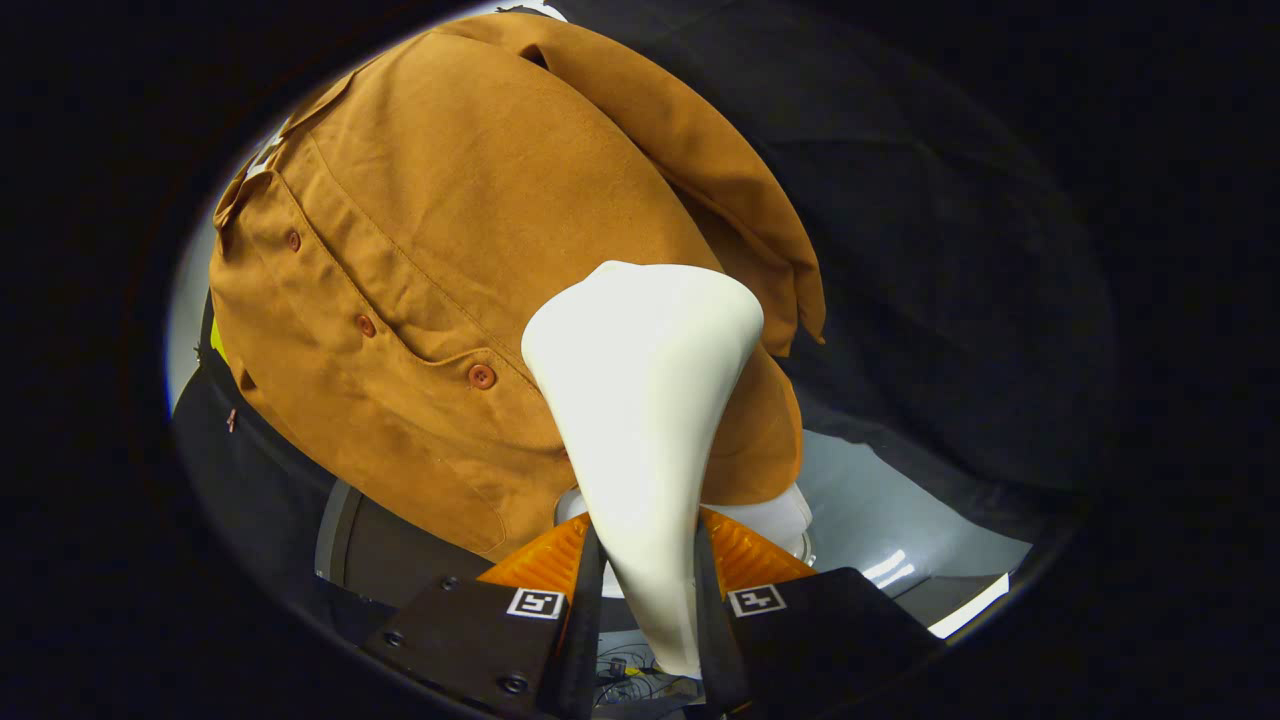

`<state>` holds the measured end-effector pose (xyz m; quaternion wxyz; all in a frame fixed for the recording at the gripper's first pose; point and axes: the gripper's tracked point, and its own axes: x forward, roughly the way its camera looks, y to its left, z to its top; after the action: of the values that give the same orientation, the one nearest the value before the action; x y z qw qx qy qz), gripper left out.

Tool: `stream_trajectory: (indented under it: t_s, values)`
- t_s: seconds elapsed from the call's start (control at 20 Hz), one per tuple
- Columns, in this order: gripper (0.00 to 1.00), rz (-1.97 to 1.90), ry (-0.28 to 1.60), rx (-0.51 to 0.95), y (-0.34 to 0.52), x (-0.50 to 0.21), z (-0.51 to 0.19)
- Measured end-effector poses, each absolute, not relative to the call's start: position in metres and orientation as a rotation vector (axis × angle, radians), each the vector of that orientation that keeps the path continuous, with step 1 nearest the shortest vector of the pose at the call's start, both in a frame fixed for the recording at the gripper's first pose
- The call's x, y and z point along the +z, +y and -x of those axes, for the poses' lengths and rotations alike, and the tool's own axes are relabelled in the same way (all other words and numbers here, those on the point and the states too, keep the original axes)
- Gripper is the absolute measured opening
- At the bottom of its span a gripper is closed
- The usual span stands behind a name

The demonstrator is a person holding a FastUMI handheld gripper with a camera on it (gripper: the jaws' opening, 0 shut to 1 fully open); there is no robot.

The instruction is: Iron the clothes twice with a garment steamer, once on the left side and once on the right side.

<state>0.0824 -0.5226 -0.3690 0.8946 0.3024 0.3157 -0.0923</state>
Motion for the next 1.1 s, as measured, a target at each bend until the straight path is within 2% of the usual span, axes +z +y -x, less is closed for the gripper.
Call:
stream_trajectory:
  t_s: [0.25, 0.6, 0.9, 1.1]
  values:
    - [0.45, -0.596, 0.63, -0.234, -0.511, -0.345, -0.061]
    - [0.45, -0.461, 0.432, -0.271, -0.471, -0.231, -0.051]
    - [0.44, -0.285, 0.246, -0.21, -0.376, -0.107, -0.054]
    - [0.44, -0.189, 0.158, -0.139, -0.304, -0.056, -0.064]
